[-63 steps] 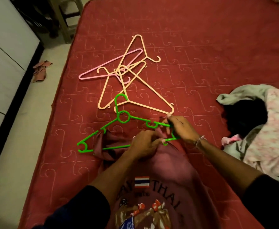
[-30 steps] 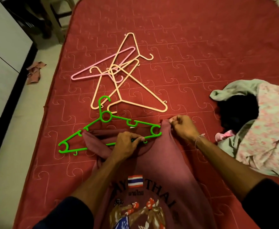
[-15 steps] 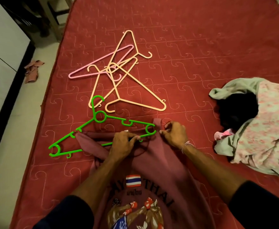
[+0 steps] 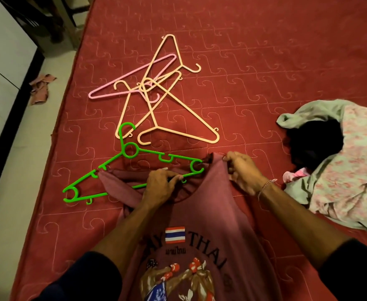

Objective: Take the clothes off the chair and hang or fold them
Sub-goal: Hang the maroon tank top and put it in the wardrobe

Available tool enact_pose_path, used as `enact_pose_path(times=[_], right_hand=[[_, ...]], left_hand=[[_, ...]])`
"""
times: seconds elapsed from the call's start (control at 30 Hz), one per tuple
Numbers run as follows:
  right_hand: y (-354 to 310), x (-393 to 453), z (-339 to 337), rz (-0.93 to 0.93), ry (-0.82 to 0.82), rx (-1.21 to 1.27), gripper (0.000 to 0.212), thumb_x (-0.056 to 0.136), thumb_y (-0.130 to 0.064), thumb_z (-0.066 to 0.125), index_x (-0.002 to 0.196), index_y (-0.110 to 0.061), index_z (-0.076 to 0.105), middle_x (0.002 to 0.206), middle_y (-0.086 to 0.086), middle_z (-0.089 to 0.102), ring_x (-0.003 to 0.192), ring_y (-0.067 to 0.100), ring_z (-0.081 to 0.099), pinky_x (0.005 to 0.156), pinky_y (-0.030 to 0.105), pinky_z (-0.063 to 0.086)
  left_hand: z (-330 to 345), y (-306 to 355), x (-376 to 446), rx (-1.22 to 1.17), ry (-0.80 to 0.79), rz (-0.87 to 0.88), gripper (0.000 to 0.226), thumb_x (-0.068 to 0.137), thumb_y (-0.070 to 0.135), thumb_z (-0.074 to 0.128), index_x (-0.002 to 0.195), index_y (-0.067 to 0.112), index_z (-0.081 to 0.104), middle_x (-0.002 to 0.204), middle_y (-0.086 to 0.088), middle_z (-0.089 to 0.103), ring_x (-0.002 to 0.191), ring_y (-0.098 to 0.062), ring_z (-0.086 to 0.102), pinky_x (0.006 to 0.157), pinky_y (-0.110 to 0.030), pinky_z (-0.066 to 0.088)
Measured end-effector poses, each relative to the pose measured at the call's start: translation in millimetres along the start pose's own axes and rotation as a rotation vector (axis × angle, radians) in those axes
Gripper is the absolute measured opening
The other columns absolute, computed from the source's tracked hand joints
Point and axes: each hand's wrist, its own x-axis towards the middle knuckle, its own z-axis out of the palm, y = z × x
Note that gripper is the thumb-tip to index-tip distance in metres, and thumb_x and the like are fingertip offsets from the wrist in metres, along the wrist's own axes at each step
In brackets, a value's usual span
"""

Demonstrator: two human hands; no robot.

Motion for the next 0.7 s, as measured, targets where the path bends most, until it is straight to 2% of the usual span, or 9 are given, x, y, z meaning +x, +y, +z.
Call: enact_pose_path(times=[0.1, 0.17, 0.2, 0.27, 0.37, 0.47, 0.57, 0.63, 0.7], right_hand=[[-2.6, -1.8, 4.1, 0.182, -0.202, 0.214, 0.034, 0.099, -0.012, 0.038, 0.072, -0.013, 0.058, 0.057, -0.001, 0.056, 0.044, 0.009, 0.05, 0.044, 0.019, 0.045], [-1.2, 0.9, 10.1, 0.201, -0.241, 0.202, 0.027, 0.098, -0.013, 0.046, 0.084, -0.006, 0.068, 0.074, 0.008, 0.065, 0.055, 0.014, 0.058, 0.053, 0.022, 0.051], [-2.5, 0.1, 13.6, 0.185, -0.255, 0.212, 0.022, 0.097, -0.011, 0.051, 0.094, 0.0, 0.07, 0.083, 0.013, 0.067, 0.061, 0.017, 0.061, 0.057, 0.024, 0.055], [-6.1, 0.2, 18.7, 0.147, -0.253, 0.273, 0.025, 0.097, -0.006, 0.052, 0.113, 0.008, 0.066, 0.093, 0.017, 0.069, 0.068, 0.021, 0.066, 0.062, 0.026, 0.059], [-15.4, -0.2, 25.9, 0.116, -0.273, 0.377, 0.028, 0.097, -0.002, 0.048, 0.119, 0.007, 0.063, 0.1, 0.019, 0.068, 0.076, 0.023, 0.071, 0.063, 0.027, 0.062], [-20.9, -4.0, 34.8, 0.148, -0.328, 0.394, 0.038, 0.101, -0.013, 0.048, 0.129, 0.01, 0.058, 0.092, 0.02, 0.065, 0.078, 0.023, 0.073, 0.065, 0.028, 0.062], [-19.6, -11.7, 43.4, 0.155, -0.394, 0.432, 0.034, 0.108, -0.016, 0.037, 0.117, 0.003, 0.063, 0.098, 0.021, 0.072, 0.079, 0.025, 0.074, 0.067, 0.032, 0.062], [-15.8, -15.1, 50.1, 0.139, -0.393, 0.453, 0.03, 0.108, -0.013, 0.035, 0.115, -0.001, 0.062, 0.106, 0.02, 0.072, 0.086, 0.026, 0.072, 0.076, 0.036, 0.063], [-12.4, -15.3, 53.1, 0.139, -0.363, 0.461, 0.03, 0.108, -0.01, 0.034, 0.122, -0.002, 0.059, 0.115, 0.019, 0.069, 0.09, 0.026, 0.07, 0.086, 0.039, 0.06]], left_hand=[[2.9, 3.4, -0.9, -0.018, -0.009, 0.023, 0.015, 0.092, 0.026, 0.07, 0.098, 0.017, 0.081, 0.084, -0.003, 0.077, 0.062, -0.01, 0.063, 0.081, -0.032, 0.053], [3.8, 10.2, -2.0, -0.024, -0.032, 0.019, 0.016, 0.092, 0.025, 0.07, 0.102, 0.017, 0.079, 0.092, -0.001, 0.078, 0.068, -0.001, 0.063, 0.072, -0.015, 0.05], [4.6, 14.2, -2.2, -0.035, -0.043, 0.017, 0.017, 0.093, 0.024, 0.069, 0.105, 0.016, 0.079, 0.095, -0.001, 0.077, 0.072, -0.001, 0.064, 0.072, -0.013, 0.05], [6.5, 22.1, -2.6, -0.042, -0.067, 0.025, 0.018, 0.093, 0.023, 0.068, 0.105, 0.014, 0.078, 0.097, -0.003, 0.077, 0.079, -0.01, 0.069, 0.076, -0.024, 0.053], [11.5, 31.4, -1.9, -0.012, -0.061, 0.076, 0.021, 0.094, 0.024, 0.066, 0.103, 0.011, 0.079, 0.096, -0.01, 0.077, 0.08, -0.025, 0.07, 0.072, -0.029, 0.045], [20.8, 34.0, 2.1, -0.009, -0.052, 0.092, 0.03, 0.085, 0.027, 0.057, 0.088, 0.005, 0.079, 0.083, -0.018, 0.074, 0.073, -0.037, 0.066, 0.065, -0.037, 0.046], [31.7, 36.4, 5.3, 0.002, -0.002, 0.077, 0.025, 0.078, 0.016, 0.053, 0.072, -0.003, 0.068, 0.072, -0.024, 0.067, 0.061, -0.041, 0.061, 0.058, -0.048, 0.05], [39.2, 39.5, 7.5, -0.005, 0.01, 0.079, 0.027, 0.081, 0.013, 0.051, 0.068, -0.005, 0.065, 0.064, -0.024, 0.063, 0.053, -0.037, 0.06, 0.053, -0.044, 0.054], [44.3, 40.1, 8.9, -0.027, 0.0, 0.079, 0.028, 0.084, 0.013, 0.051, 0.07, -0.005, 0.066, 0.064, -0.022, 0.063, 0.052, -0.036, 0.06, 0.052, -0.04, 0.054]])
